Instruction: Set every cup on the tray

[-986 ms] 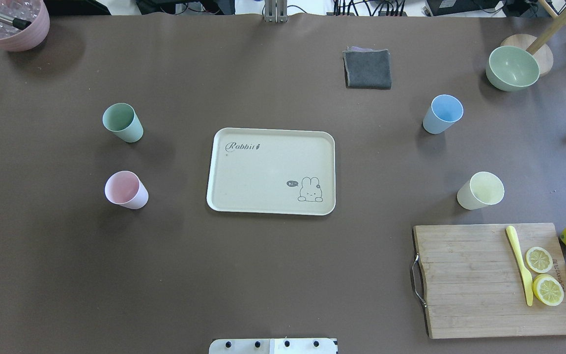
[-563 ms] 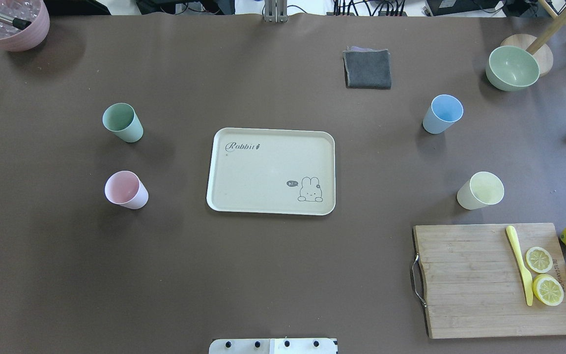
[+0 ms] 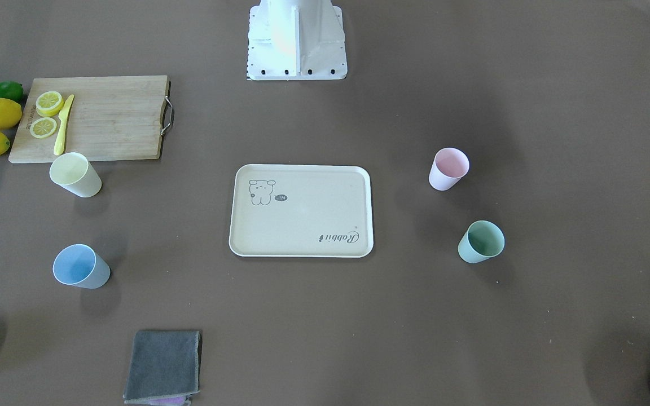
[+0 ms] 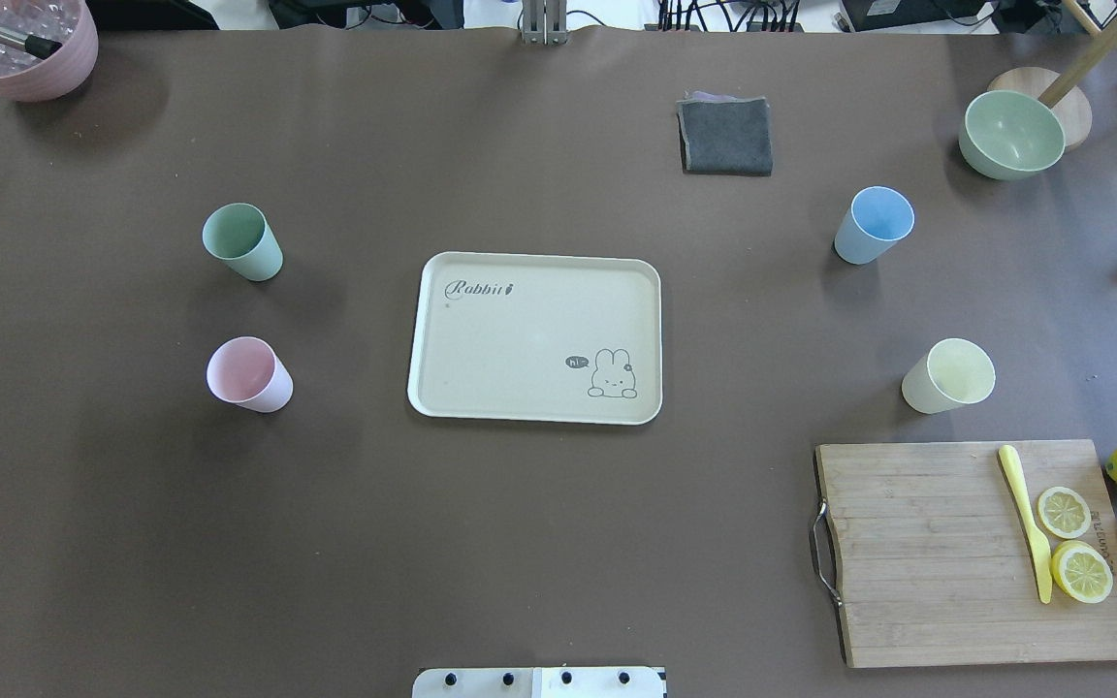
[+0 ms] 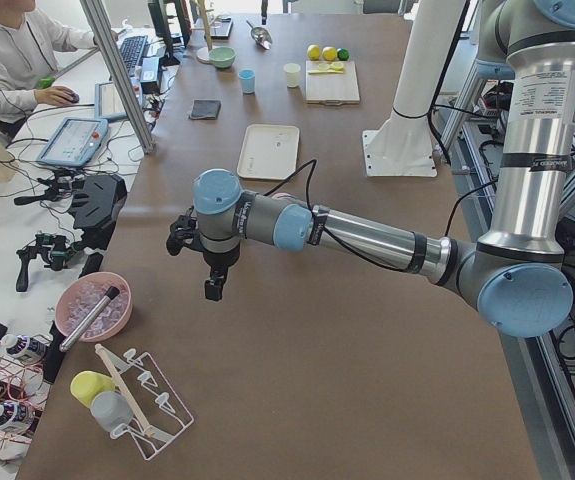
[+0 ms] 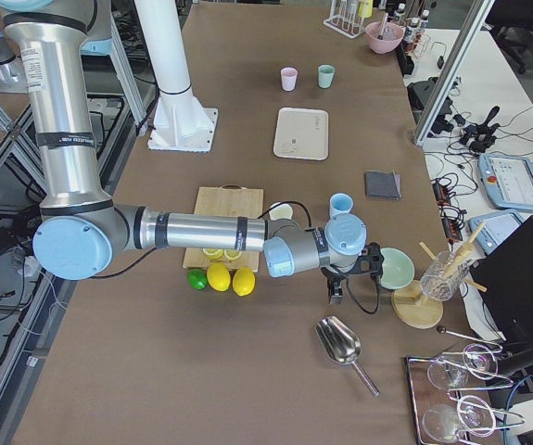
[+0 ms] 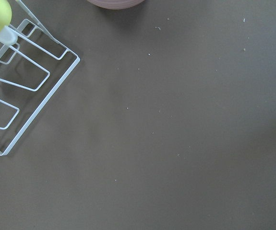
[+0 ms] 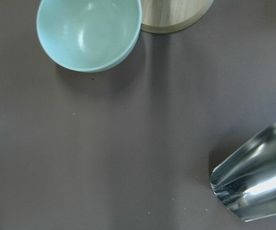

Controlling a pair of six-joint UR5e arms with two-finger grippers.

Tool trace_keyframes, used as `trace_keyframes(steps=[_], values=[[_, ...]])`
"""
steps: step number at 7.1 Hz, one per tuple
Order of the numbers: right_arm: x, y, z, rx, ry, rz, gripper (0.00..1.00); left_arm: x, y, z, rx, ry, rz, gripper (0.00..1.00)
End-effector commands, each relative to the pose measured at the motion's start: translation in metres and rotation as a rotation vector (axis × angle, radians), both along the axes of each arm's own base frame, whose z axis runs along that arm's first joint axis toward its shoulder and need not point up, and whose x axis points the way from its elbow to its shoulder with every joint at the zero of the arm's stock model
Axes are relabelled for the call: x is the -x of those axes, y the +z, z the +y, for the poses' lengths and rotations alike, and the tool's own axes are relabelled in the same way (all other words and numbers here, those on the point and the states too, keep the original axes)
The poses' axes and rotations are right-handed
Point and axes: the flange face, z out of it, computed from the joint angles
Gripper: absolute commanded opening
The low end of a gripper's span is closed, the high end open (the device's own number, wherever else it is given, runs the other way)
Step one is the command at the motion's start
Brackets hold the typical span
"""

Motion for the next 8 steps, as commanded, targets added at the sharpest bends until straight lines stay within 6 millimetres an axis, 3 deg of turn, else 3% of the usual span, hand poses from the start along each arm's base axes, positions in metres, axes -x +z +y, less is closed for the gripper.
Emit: trace_keyframes(steps=[1, 2, 3, 4, 8], values=[[0.052, -0.057, 0.003, 0.022, 0.011, -0.024, 1.00, -0.026, -0.017, 0.003, -0.042, 0.046, 0.010, 0.97], [0.080, -0.083, 0.008, 0.003, 0.002, -0.013, 1.00, -0.031, -0.023, 0.004, 0.008, 0.027, 0.082, 0.97], [0.104, -0.095, 0.014, -0.014, -0.027, -0.005, 1.00, -0.043, -0.029, 0.002, 0.035, 0.018, 0.093, 0.98], [0.122, -0.107, 0.021, -0.049, -0.037, 0.030, 1.00, -0.071, -0.035, 0.001, 0.008, 0.033, 0.096, 0.98], [0.192, -0.118, 0.070, -0.094, -0.176, 0.050, 0.90, -0.130, -0.073, 0.015, 0.074, -0.039, 0.090, 0.97]])
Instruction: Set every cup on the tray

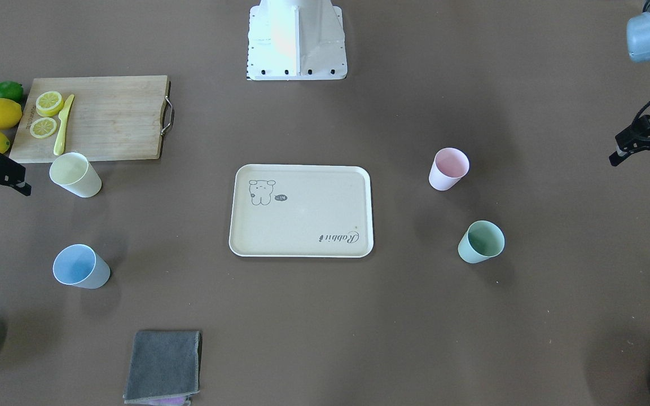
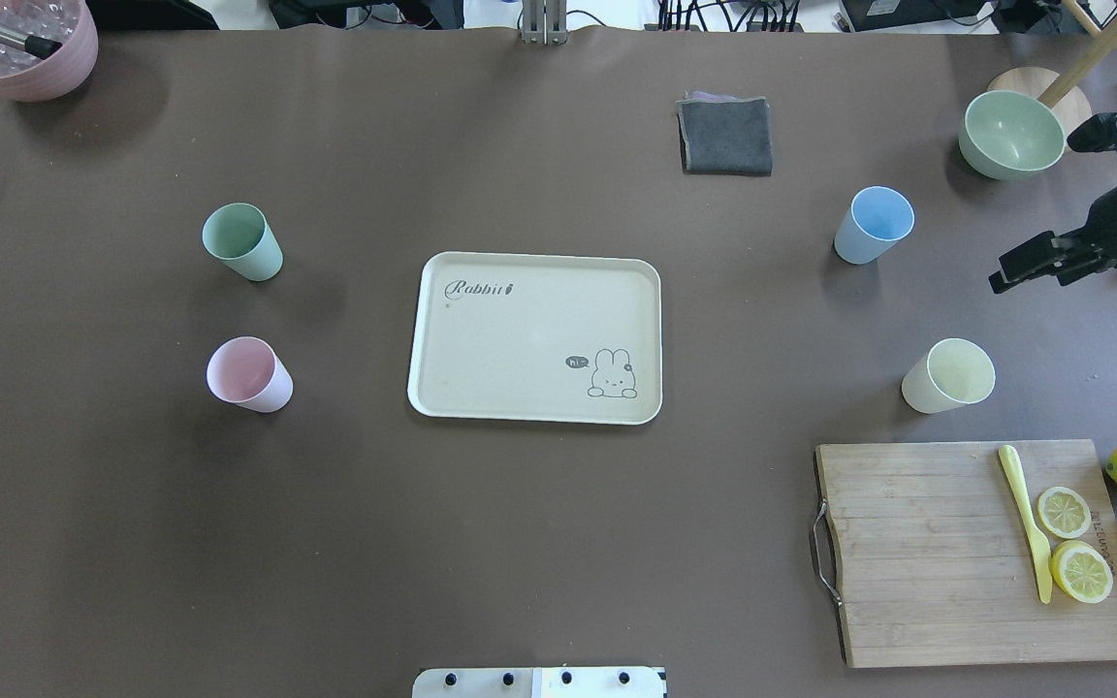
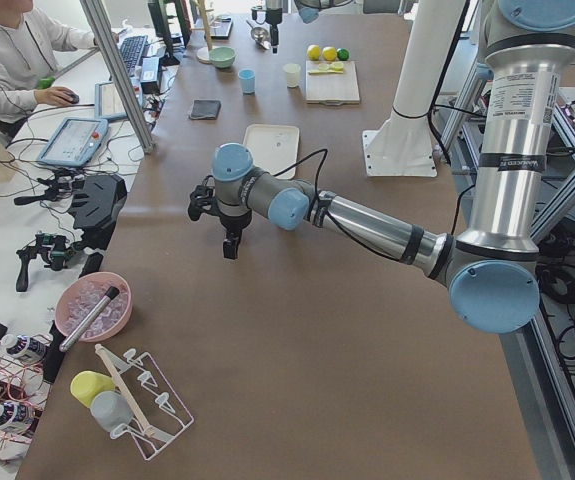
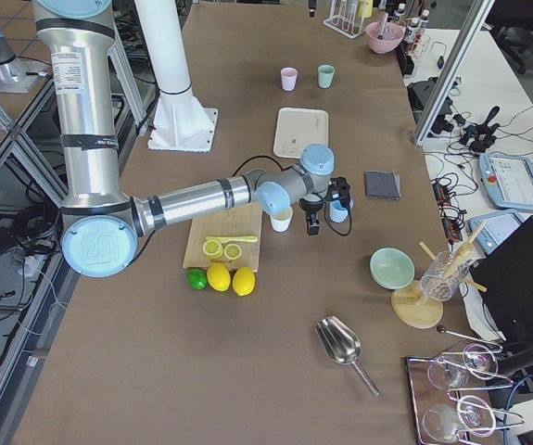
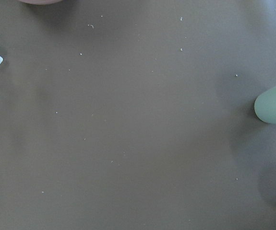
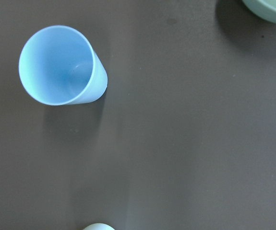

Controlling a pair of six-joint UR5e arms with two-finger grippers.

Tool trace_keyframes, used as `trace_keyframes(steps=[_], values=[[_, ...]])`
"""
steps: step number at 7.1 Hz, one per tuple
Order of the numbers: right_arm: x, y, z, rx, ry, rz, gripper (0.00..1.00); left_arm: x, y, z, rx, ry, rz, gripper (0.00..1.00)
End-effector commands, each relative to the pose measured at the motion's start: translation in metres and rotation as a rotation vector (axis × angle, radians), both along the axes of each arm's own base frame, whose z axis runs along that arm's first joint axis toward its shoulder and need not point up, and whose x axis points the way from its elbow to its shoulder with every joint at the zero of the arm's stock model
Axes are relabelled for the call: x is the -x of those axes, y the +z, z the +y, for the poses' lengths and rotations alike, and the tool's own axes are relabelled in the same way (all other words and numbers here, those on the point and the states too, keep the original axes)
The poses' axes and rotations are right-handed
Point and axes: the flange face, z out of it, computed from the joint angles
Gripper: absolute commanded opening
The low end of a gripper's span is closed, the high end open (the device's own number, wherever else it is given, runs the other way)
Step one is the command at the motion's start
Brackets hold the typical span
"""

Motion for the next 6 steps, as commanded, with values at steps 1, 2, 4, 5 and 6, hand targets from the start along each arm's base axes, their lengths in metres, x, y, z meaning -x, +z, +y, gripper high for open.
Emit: trace_keyframes(steps=[1, 2, 4, 5, 6], values=[[0.033, -0.003, 0.020, -0.029, -0.062, 0.022, 0.87, -0.021, -0.017, 0.008, 0.015, -0.008, 0.005, 0.97], [0.042, -0.005, 0.026, -0.035, -0.082, 0.020, 0.86, -0.022, -0.020, 0.009, 0.016, -0.013, 0.009, 0.97], [0.060, -0.002, 0.034, -0.042, -0.111, 0.040, 0.83, -0.022, -0.022, 0.009, 0.014, -0.015, 0.011, 0.97], [0.060, 0.000, 0.035, -0.043, -0.115, 0.041, 0.82, -0.022, -0.021, 0.009, 0.016, -0.016, 0.009, 0.97], [0.058, 0.002, 0.039, -0.039, -0.122, 0.040, 0.82, -0.022, -0.020, 0.010, 0.018, -0.015, 0.009, 0.97]])
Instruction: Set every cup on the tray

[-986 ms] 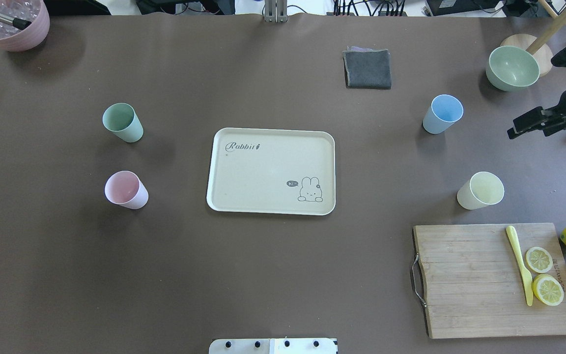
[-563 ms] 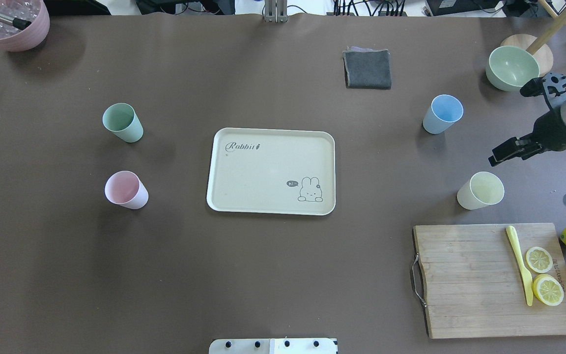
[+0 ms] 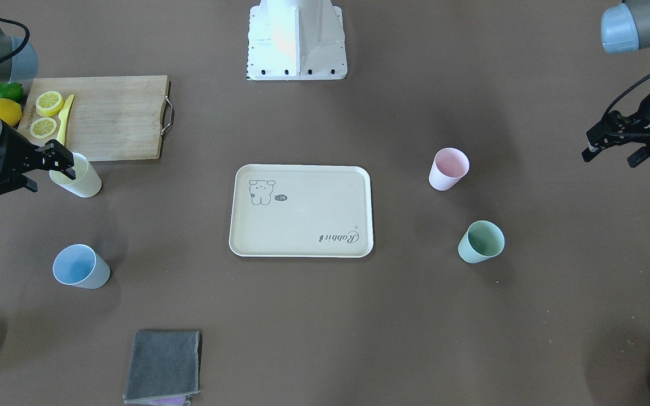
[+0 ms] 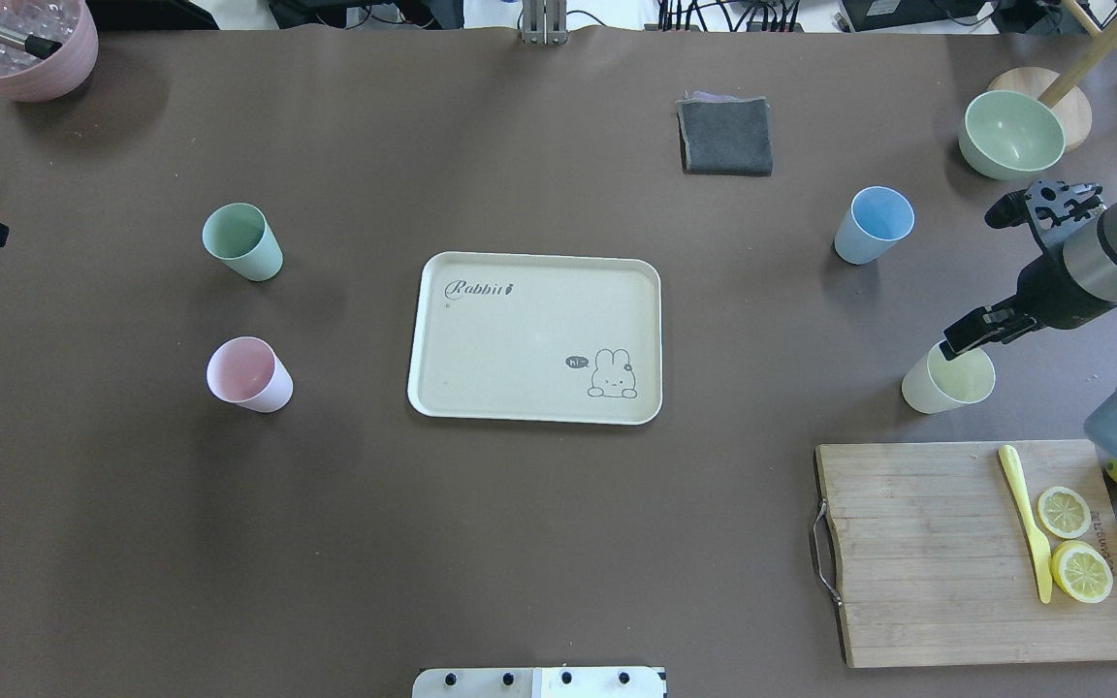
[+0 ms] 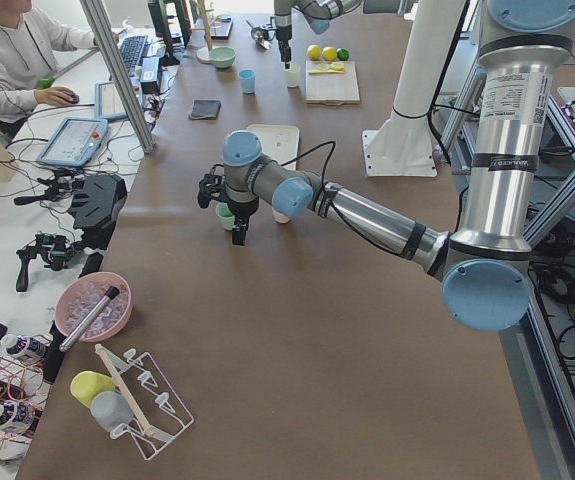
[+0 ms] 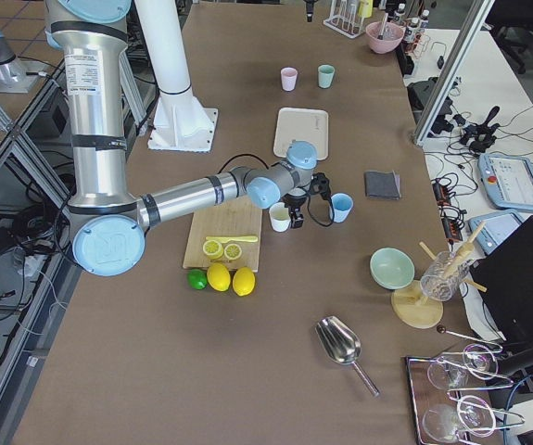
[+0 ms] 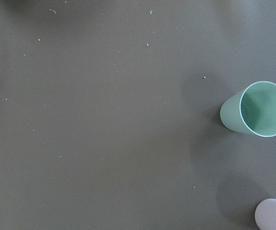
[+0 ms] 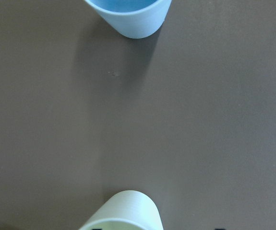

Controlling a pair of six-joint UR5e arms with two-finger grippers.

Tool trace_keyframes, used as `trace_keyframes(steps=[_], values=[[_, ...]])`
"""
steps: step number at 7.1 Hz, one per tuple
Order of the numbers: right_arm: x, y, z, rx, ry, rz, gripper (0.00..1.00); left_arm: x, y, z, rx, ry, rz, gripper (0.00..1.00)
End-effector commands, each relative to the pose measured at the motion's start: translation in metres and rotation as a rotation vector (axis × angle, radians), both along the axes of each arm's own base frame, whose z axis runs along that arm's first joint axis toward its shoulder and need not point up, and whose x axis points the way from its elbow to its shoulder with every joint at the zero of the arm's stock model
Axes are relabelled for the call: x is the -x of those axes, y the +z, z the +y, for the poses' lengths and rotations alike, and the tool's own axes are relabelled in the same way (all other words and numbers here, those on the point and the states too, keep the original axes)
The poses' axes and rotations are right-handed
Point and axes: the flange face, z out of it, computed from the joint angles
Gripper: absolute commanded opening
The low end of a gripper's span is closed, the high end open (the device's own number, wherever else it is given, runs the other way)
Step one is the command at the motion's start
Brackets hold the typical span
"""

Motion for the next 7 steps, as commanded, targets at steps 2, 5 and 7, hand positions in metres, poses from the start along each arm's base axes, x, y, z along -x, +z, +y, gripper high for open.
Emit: trace_keyframes(steps=[2, 5, 7], values=[[-0.003, 0.013, 0.009, 0.012, -0.012, 0.014, 0.81, 0.001, -0.001, 0.003, 0.000, -0.002, 0.000, 0.97], [0.016, 0.013, 0.011, 0.016, -0.037, 0.018, 0.38, 0.002, -0.004, 0.005, 0.005, -0.009, 0.005, 0.97], [0.023, 0.018, 0.010, 0.024, -0.052, 0.021, 0.14, 0.000, -0.001, 0.003, 0.015, -0.013, 0.003, 0.97]])
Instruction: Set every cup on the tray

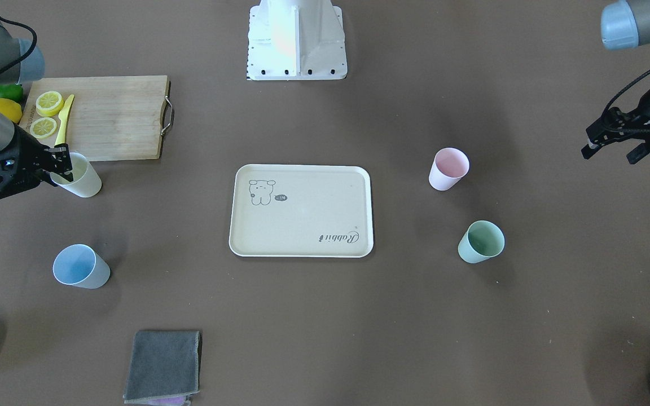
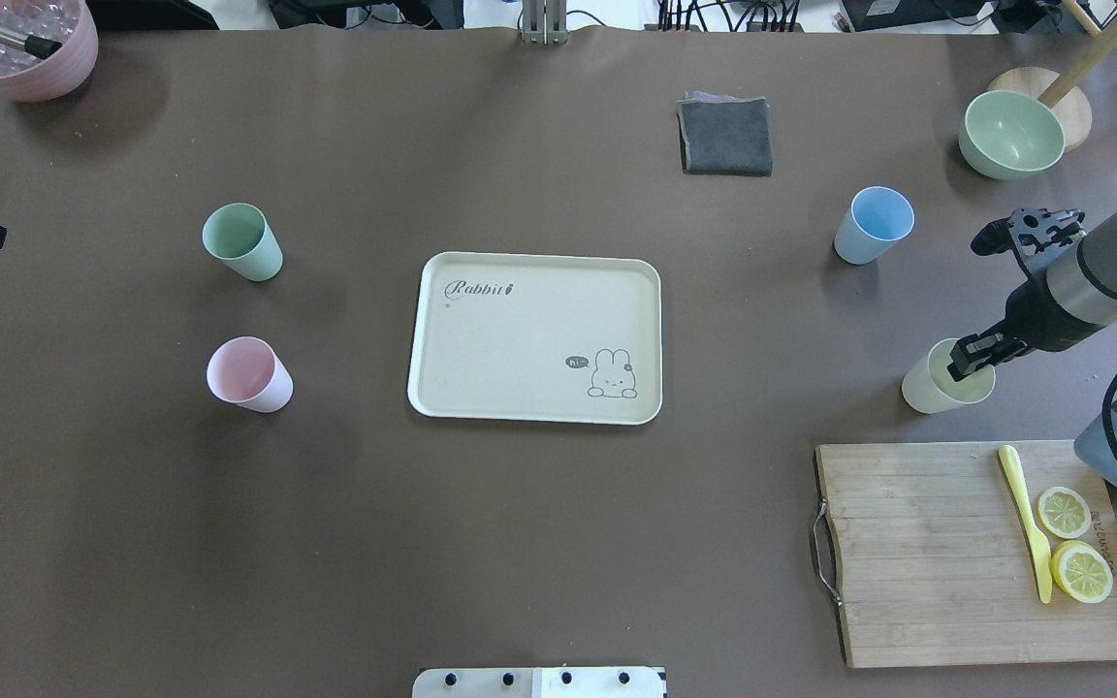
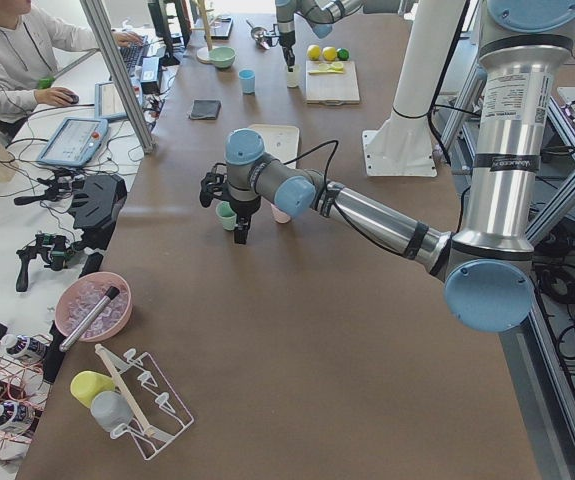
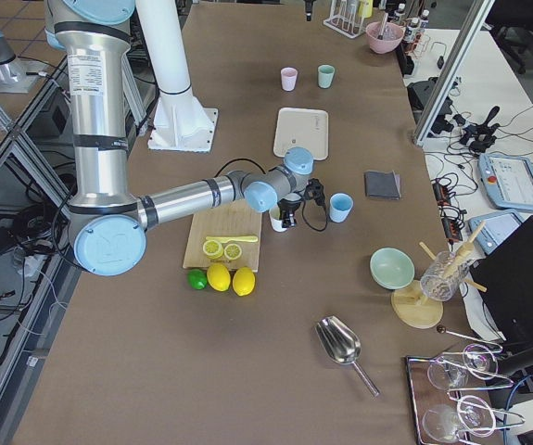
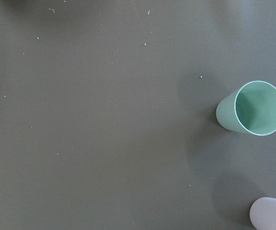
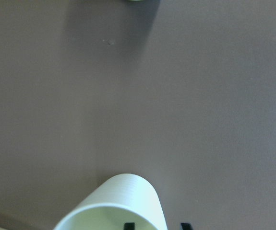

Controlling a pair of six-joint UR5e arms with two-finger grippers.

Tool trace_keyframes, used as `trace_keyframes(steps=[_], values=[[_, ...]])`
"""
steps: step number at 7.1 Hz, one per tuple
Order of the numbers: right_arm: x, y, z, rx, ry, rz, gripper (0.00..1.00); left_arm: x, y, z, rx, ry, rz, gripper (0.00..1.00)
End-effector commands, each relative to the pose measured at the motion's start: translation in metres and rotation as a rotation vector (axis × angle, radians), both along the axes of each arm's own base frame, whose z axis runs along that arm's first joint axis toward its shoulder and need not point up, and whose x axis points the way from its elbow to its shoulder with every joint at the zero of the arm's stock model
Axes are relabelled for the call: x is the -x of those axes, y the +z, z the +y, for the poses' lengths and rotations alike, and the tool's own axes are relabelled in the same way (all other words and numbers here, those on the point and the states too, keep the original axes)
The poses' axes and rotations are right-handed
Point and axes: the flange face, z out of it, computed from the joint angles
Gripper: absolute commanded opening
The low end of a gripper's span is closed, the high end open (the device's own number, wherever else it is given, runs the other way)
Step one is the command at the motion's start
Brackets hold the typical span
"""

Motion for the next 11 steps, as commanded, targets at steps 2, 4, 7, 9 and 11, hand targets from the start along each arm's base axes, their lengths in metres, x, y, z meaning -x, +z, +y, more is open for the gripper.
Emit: trace_keyframes(steps=[2, 4, 7, 9, 11], values=[[0.003, -0.014, -0.001, -0.016, -0.011, -0.025, 0.00, -0.028, 0.003, -0.003, 0.067, -0.004, 0.001, 0.93], [0.017, -0.055, -0.020, -0.042, 0.016, -0.061, 0.00, -0.069, -0.010, 0.008, 0.111, -0.050, -0.005, 0.93], [0.060, -0.120, -0.028, 0.039, 0.120, -0.112, 0.00, -0.150, -0.038, 0.034, 0.128, -0.092, 0.000, 0.93], [0.125, -0.182, -0.014, 0.105, 0.173, -0.135, 0.00, -0.194, -0.046, 0.049, 0.124, -0.086, -0.019, 0.92], [0.171, -0.246, -0.005, 0.139, 0.200, -0.125, 0.00, -0.229, -0.051, 0.067, 0.134, -0.065, -0.026, 0.89]])
